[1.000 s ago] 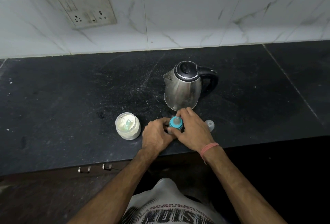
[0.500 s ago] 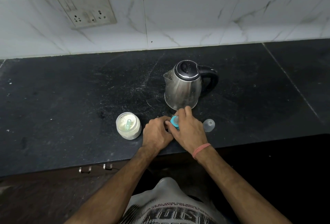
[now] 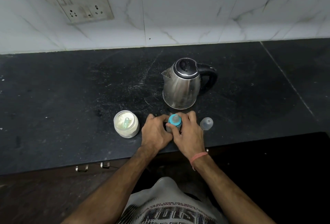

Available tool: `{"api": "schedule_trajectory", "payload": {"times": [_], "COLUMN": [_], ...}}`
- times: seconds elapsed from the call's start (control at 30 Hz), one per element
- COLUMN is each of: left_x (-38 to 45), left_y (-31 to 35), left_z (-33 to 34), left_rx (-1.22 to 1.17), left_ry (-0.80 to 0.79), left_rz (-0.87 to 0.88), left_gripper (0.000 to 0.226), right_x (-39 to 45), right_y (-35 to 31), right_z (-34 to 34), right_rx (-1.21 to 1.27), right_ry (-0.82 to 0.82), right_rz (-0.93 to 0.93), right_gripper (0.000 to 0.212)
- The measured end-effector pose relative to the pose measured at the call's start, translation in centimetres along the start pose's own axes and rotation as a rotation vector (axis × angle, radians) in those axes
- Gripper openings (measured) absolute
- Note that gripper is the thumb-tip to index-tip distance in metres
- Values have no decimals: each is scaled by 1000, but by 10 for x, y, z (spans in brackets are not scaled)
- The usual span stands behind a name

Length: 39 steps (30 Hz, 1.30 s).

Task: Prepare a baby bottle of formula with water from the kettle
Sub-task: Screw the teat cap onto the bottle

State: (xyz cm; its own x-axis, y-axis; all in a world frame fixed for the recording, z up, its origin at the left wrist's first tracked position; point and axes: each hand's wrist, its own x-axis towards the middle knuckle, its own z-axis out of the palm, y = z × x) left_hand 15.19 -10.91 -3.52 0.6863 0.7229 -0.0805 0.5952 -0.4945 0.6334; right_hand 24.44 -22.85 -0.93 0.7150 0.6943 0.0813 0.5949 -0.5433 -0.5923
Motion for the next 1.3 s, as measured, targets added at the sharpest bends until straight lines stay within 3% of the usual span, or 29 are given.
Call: {"api": "schedule_trajectory", "payload": {"times": [0.1, 0.2, 0.3, 0.43, 0.53, 0.77, 0.83, 1.0, 1.2, 1.3], "left_x": [0, 3, 4, 6, 5, -4, -3, -2, -7, -6], "left_y": [-1, -1, 0, -2, -6, -2, -2, 0, 3, 3], "left_z": [0, -2, -3, 0, 4, 6, 3, -1, 0, 0], "left_rx": [-7, 1, -3, 0, 3, 43, 36, 23, 108, 127], "left_ry": [6, -21, -32, -55, -37, 35, 29, 17, 56, 44], "left_rz": [22, 19, 14, -3, -20, 6, 17, 27, 91, 102], "left_gripper": [42, 43, 53, 60, 62, 52, 52, 54, 45, 45], "right_x": [-2, 3, 7, 12, 9, -16, -15, 5, -14, -16], "right_y": [-4, 8, 22, 28, 24, 10, 9, 12, -4, -12], "right_z": [5, -3, -10, -13, -12, 20, 16, -7, 8, 13], "right_rx": [44, 179, 393, 550, 614, 554, 517, 648, 627, 672], "right_ry": [26, -103, -267, -336, -277, 37, 32, -226, 43, 102], "right_rz": [27, -17, -60, 41, 90, 245, 202, 91, 204, 230], "right_gripper": [52, 50, 62, 68, 67, 53, 52, 71, 47, 49]}}
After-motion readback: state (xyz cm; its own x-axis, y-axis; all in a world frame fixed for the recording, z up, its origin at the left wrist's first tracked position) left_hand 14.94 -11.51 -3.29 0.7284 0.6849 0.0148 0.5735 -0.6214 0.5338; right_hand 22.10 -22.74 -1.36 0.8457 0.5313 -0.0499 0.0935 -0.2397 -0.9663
